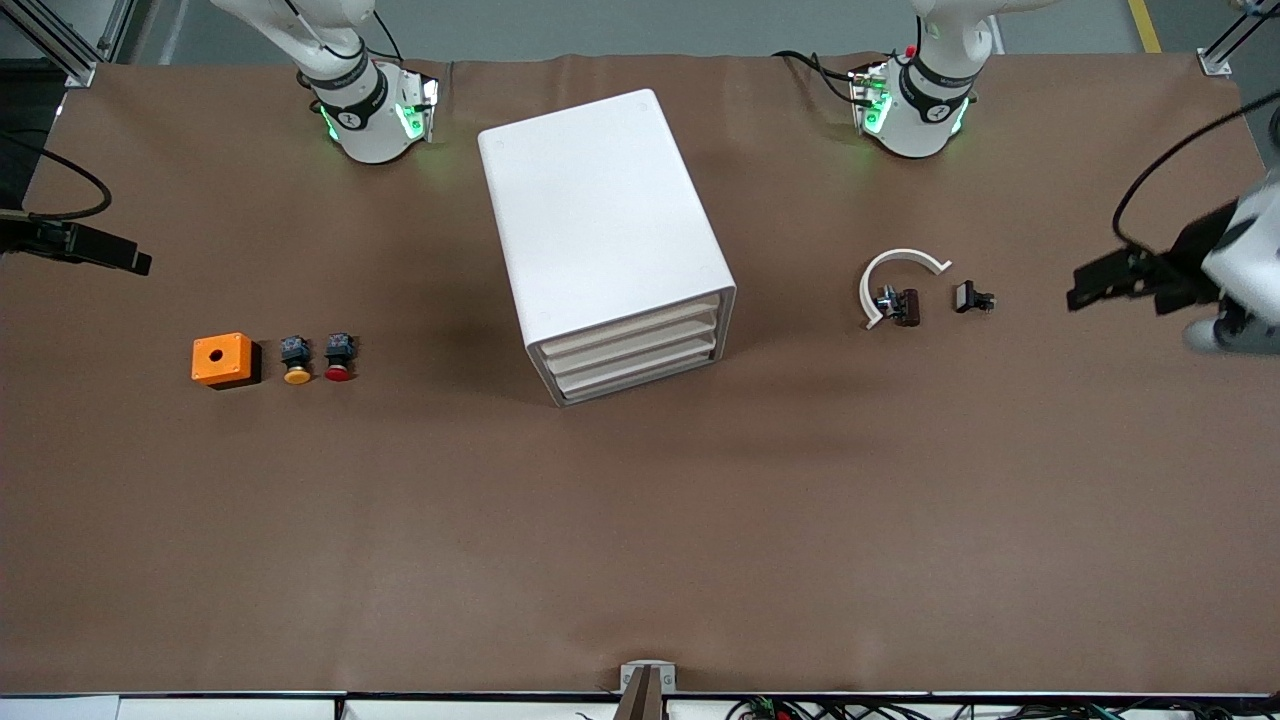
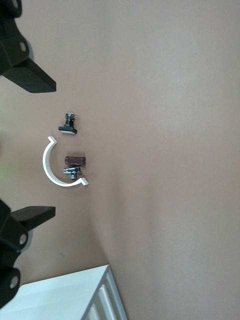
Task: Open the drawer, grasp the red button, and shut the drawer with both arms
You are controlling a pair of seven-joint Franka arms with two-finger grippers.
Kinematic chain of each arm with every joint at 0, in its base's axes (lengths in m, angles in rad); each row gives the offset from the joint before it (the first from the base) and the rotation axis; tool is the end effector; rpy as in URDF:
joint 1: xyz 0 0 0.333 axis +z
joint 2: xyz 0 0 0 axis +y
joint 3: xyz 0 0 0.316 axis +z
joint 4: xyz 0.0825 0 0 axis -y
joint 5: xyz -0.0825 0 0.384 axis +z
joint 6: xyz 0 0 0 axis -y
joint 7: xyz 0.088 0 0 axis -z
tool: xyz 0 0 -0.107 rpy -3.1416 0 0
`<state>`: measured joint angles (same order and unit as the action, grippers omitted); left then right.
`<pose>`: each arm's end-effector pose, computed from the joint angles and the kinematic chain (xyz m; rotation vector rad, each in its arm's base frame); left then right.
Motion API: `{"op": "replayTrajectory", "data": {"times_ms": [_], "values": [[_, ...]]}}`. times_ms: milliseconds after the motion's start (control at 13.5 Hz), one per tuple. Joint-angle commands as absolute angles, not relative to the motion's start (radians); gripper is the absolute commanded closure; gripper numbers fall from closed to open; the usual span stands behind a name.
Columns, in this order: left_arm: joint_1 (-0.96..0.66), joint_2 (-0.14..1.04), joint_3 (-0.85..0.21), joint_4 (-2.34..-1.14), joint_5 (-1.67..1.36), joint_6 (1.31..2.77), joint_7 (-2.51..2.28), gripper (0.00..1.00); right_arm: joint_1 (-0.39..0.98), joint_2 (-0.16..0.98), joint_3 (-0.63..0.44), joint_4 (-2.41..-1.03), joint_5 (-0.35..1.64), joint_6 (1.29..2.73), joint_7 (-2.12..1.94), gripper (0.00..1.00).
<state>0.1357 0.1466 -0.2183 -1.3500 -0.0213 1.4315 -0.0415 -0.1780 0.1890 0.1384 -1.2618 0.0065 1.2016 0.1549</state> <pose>0.5831 -0.0399 0.6338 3.0903 -0.0651 -0.1001 0.5693 -0.0308 0.6313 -3.0851 0.2973 0.3876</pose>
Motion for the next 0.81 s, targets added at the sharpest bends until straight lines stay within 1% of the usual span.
{"op": "replayTrajectory", "data": {"times_ms": [0,222,296,370,444,519,593,667,741], "values": [[0.141,0.052,-0.227,-1.399,0.005,1.408,-0.034,0.0,-0.187,0.146,0.147,-1.246,0.012,1.099,0.149,0.0],[0.143,0.011,-0.225,-1.397,0.006,1.393,-0.034,0.0,-0.117,0.124,0.14,-1.252,0.014,1.123,0.149,0.0],[0.141,0.009,-0.224,-1.396,0.006,1.391,-0.035,0.0,-0.092,0.095,0.112,-1.281,0.014,1.153,0.15,0.0],[0.14,0.011,-0.229,-1.396,0.006,1.391,-0.038,0.0,-0.048,0.057,0.076,-1.339,0.014,1.193,0.15,0.0],[0.129,0.011,-0.224,-1.396,0.005,1.391,-0.044,0.0,0.009,0.016,0.005,-1.397,0.015,1.231,0.15,0.0],[0.114,0.011,-0.219,-1.396,0.005,1.391,-0.048,0.0,0.021,-0.01,-0.018,-1.432,0.021,1.25,0.15,0.0],[0.089,0.011,-0.209,-1.396,0.006,1.391,-0.049,0.0,0.017,-0.018,-0.018,-1.443,0.025,1.259,0.15,0.0],[0.043,0.011,-0.157,-1.394,0.006,1.391,-0.051,0.0,0.015,-0.023,-0.02,-1.443,0.025,1.261,0.152,0.0],[-0.025,0.011,-0.073,-1.394,0.006,1.391,-0.049,0.0,0.014,-0.028,-0.02,-1.445,0.025,1.259,0.152,0.0]]}}
